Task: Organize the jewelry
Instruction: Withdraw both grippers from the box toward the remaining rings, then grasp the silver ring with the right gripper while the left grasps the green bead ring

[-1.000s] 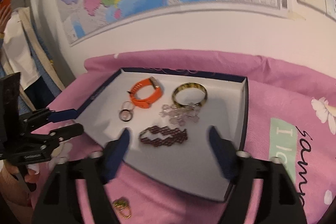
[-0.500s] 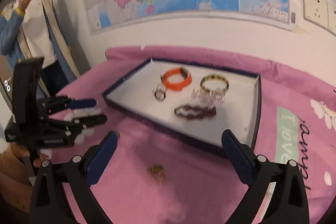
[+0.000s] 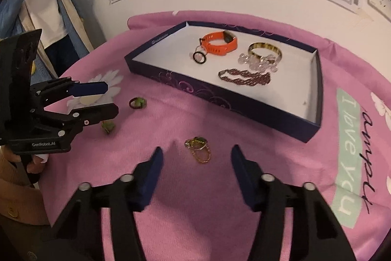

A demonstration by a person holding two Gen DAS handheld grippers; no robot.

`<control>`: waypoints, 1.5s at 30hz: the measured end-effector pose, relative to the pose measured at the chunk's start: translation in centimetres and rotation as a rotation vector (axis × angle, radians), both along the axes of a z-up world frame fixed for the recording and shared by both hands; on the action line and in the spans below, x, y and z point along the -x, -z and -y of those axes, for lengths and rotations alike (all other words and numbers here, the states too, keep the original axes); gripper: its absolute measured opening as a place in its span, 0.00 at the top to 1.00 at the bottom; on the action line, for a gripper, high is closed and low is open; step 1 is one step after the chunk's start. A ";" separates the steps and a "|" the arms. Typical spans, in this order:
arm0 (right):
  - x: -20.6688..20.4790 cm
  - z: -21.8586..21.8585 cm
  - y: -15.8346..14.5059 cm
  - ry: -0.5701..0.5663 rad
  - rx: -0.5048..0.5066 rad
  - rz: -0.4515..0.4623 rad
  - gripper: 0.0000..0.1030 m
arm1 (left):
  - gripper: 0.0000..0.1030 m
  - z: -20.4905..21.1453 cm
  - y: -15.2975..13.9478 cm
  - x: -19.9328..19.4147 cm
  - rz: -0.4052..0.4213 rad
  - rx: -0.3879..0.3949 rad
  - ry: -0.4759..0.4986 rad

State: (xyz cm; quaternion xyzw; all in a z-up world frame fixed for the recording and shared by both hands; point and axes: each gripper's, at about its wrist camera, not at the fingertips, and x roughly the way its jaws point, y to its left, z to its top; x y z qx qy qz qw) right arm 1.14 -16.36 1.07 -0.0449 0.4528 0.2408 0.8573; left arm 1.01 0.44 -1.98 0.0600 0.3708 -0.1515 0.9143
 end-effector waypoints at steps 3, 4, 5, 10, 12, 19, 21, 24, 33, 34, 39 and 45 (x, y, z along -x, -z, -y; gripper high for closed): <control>-0.4 -0.3 0.0 0.003 0.005 -0.006 0.59 | 0.41 0.0 0.0 0.1 0.000 0.004 0.001; -0.6 -0.4 0.0 0.004 0.008 -0.008 0.59 | 0.40 0.0 0.0 0.1 0.000 0.007 0.000; -0.7 -0.5 0.0 0.002 0.007 -0.006 0.59 | 0.40 0.0 0.0 0.1 -0.002 0.010 -0.001; -1.1 -1.3 0.4 -0.015 0.041 -0.005 0.67 | 0.40 0.0 0.1 0.0 -0.008 0.016 -0.004; -1.2 -1.6 0.6 -0.019 0.059 -0.005 0.71 | 0.39 -0.2 0.1 0.0 -0.012 0.023 -0.008; -1.0 -1.0 0.3 -0.003 0.056 0.019 0.81 | 0.39 -0.2 0.2 -0.2 -0.018 0.032 -0.008; -1.0 -0.7 0.0 -0.004 0.043 0.027 0.81 | 0.39 -0.2 0.2 -0.2 -0.018 0.031 -0.006; -0.6 -0.6 -0.7 -0.020 0.017 0.058 0.81 | 0.39 -0.2 0.3 -0.3 -0.020 0.033 -0.006; 0.8 -0.1 -0.8 -0.041 -0.030 0.035 0.81 | 0.39 0.3 0.3 0.4 -0.021 0.033 0.019; 1.0 -0.1 -0.7 -0.042 -0.027 0.032 0.81 | 0.39 0.4 0.3 0.5 -0.023 0.032 0.026; 1.8 0.1 -0.3 -0.052 -0.030 0.011 0.81 | 0.43 0.8 0.6 1.1 -0.043 0.025 0.059; 2.2 0.2 0.0 -0.049 -0.032 -0.005 0.81 | 0.50 0.8 1.2 1.6 -0.075 0.033 0.075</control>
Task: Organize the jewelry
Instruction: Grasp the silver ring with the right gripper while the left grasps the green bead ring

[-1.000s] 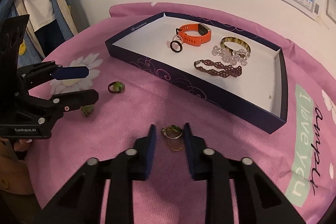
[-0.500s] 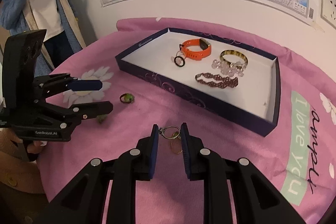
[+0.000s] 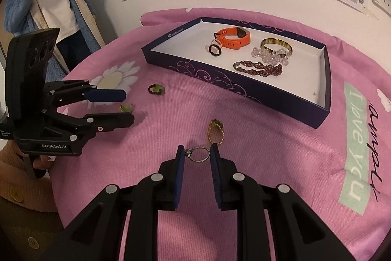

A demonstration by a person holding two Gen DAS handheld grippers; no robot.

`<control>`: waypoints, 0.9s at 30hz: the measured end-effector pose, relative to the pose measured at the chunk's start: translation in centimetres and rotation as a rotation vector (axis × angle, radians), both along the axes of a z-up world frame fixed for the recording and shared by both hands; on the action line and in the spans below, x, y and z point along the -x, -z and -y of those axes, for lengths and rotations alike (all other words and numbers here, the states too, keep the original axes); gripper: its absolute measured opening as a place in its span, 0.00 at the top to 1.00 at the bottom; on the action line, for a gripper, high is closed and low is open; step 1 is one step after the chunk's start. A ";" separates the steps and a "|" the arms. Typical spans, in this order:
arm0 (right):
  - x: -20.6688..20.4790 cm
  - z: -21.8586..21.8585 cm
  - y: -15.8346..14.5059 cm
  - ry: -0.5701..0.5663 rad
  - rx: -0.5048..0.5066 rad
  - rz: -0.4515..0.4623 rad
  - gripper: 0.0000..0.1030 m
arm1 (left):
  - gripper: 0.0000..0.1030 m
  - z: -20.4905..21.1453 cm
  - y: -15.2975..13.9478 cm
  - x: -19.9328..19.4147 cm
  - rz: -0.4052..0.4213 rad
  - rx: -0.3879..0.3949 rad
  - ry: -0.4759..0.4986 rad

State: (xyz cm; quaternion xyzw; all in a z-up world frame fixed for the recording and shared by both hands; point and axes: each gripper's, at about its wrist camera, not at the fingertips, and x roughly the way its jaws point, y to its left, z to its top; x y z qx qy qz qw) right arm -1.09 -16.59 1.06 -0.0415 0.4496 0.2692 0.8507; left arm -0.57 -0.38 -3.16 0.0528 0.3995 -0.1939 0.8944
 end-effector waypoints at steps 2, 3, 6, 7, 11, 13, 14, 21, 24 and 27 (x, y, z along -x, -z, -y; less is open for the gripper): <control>0.0 0.0 0.1 0.003 0.008 -0.005 0.81 | 0.56 0.0 0.1 0.0 -0.015 0.004 0.003; 0.0 0.0 0.3 0.002 0.013 -0.012 0.81 | 0.59 -0.1 0.2 0.0 -0.021 0.003 0.002; 0.2 0.0 0.4 0.005 0.022 -0.016 0.79 | 0.63 -0.2 0.4 0.0 -0.033 0.000 0.001; 0.3 0.0 0.3 0.005 0.024 -0.014 0.78 | 0.64 -0.2 0.4 0.1 -0.032 0.001 0.003; 0.4 -0.2 0.4 0.008 0.039 -0.012 0.77 | 0.64 -0.1 0.4 0.1 -0.036 0.000 0.007; 0.5 -0.3 0.4 0.006 0.047 -0.009 0.77 | 0.64 0.0 0.4 0.1 -0.034 -0.001 0.007; 0.6 -0.4 0.4 0.006 0.051 -0.008 0.77 | 0.64 0.0 0.4 0.1 -0.034 -0.001 0.006; 0.7 -0.5 0.3 0.017 0.059 -0.004 0.83 | 0.80 -0.3 0.3 0.0 -0.043 0.004 -0.009; 0.8 -0.3 0.2 0.017 0.042 -0.005 0.94 | 0.81 -0.3 0.3 0.1 -0.042 0.001 -0.009; 0.7 -0.2 0.4 0.020 0.032 -0.017 0.99 | 0.82 -0.2 0.3 0.1 -0.041 -0.001 -0.014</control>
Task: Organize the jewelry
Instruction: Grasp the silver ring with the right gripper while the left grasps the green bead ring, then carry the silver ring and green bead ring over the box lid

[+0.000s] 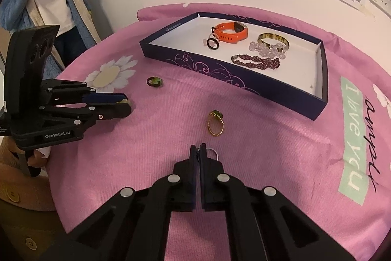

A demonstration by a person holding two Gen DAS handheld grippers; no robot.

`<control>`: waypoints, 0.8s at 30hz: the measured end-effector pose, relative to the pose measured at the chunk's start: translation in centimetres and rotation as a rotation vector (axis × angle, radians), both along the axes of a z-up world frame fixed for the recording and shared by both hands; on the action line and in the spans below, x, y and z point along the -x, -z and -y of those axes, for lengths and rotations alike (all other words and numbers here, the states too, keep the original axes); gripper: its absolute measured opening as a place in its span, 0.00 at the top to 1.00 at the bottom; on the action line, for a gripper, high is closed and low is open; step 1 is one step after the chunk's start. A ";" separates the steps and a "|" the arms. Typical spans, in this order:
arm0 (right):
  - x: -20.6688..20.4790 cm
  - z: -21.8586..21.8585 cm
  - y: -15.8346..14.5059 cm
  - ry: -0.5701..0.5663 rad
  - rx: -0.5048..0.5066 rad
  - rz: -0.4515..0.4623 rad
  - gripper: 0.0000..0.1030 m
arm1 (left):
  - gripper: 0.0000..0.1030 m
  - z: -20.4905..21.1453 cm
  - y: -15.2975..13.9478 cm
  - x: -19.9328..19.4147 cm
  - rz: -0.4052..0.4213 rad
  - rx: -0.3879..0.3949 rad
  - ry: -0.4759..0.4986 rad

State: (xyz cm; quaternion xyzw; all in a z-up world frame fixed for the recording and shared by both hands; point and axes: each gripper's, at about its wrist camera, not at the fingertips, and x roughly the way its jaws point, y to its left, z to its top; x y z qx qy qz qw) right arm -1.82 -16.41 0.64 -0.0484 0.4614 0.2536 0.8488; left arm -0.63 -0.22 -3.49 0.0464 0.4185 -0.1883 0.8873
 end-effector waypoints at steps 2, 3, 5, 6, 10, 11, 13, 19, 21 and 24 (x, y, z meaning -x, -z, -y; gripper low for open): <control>0.0 0.1 0.0 0.005 -0.006 -0.004 0.98 | 0.82 0.1 0.0 0.0 0.002 -0.003 -0.003; 0.0 0.2 0.0 0.013 -0.006 -0.004 0.95 | 0.82 0.1 0.0 0.1 0.003 -0.004 -0.002; 0.0 0.4 -0.1 0.019 -0.024 -0.003 0.82 | 0.80 0.1 0.0 0.3 0.005 -0.002 0.000; 0.2 0.4 -0.2 0.017 -0.028 0.001 0.69 | 0.80 0.1 0.0 0.3 0.008 -0.006 0.001; 0.5 0.5 -0.2 0.020 -0.009 0.010 0.59 | 0.79 0.1 0.0 0.4 0.011 -0.005 0.002; 0.5 0.5 -0.1 0.025 0.003 0.012 0.59 | 0.79 0.1 0.1 0.4 0.010 -0.006 0.001; 0.4 0.5 0.1 0.026 0.012 0.008 0.60 | 0.79 0.1 0.0 0.4 0.011 -0.008 0.002; 0.2 0.0 0.2 0.022 0.069 0.028 0.79 | 0.80 0.1 0.2 0.5 0.011 -0.010 -0.003; 0.2 0.0 0.2 0.020 0.066 0.028 0.84 | 0.81 0.1 0.2 0.5 0.013 -0.011 -0.006; 0.4 0.0 0.1 0.023 0.069 0.034 0.84 | 0.83 0.1 0.2 0.5 0.013 -0.009 -0.009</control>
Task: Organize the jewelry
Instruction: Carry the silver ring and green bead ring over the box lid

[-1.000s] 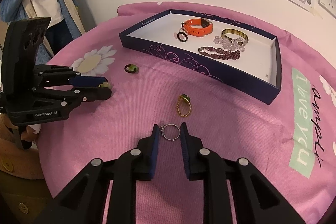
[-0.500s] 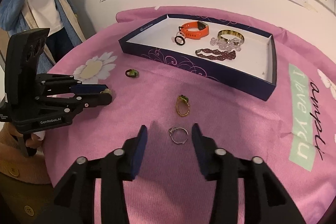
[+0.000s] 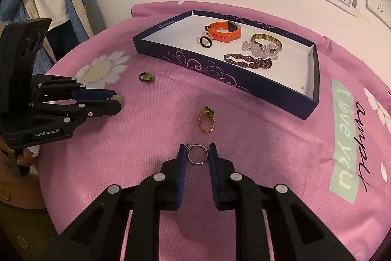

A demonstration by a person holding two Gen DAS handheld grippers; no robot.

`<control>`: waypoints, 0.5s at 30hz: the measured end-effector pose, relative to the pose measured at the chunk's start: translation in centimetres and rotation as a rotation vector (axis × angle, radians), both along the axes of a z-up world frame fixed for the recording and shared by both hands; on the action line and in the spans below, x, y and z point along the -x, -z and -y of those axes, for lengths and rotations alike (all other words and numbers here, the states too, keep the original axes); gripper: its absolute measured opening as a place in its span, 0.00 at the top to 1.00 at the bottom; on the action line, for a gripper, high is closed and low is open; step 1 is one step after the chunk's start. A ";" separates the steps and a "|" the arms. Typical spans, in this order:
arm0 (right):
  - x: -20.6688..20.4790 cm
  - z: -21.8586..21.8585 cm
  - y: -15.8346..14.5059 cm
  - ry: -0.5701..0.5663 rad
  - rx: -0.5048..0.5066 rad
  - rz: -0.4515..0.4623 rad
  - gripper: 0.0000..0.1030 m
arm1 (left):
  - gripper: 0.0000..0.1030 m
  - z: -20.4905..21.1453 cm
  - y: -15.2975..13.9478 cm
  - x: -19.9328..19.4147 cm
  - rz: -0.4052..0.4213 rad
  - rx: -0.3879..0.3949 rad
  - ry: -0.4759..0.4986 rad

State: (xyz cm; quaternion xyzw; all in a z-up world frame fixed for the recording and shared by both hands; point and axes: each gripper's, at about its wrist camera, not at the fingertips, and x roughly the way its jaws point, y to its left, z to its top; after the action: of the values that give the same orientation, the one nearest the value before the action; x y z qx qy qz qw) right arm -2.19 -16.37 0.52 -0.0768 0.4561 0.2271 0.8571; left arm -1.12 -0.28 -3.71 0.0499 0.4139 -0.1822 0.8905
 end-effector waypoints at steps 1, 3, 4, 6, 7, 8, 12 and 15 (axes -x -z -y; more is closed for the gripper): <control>0.0 0.0 0.0 0.002 -0.002 0.000 0.84 | 0.83 0.0 0.0 0.0 -0.001 0.002 -0.001; 0.0 0.2 0.0 0.008 -0.017 -0.004 0.84 | 0.83 0.0 0.0 0.0 -0.002 0.005 -0.003; -0.1 0.2 -0.1 0.009 -0.020 -0.005 0.84 | 0.83 -0.1 0.0 -0.1 -0.002 0.005 -0.004; -0.1 0.4 -0.2 0.018 -0.036 -0.004 0.84 | 0.84 -0.1 -0.1 -0.1 -0.001 0.006 -0.007; -0.1 0.5 -0.2 0.020 -0.048 -0.006 0.84 | 0.84 -0.1 -0.1 -0.1 0.000 0.005 -0.008; -0.2 0.6 -0.3 0.023 -0.058 -0.006 0.84 | 0.84 -0.1 -0.1 -0.1 0.001 0.006 -0.010; -0.2 0.9 -0.5 0.034 -0.087 -0.006 0.84 | 0.84 -0.2 -0.3 0.0 0.010 0.005 -0.016; -0.3 1.0 -0.7 0.037 -0.099 -0.001 0.84 | 0.84 -0.3 -0.6 0.2 0.017 0.008 -0.018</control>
State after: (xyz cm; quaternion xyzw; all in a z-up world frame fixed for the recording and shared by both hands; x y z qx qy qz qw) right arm -1.91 -17.38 1.21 -0.0256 0.4462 0.2334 0.8636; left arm -1.28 -0.02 -3.15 0.0439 0.4058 -0.1754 0.8959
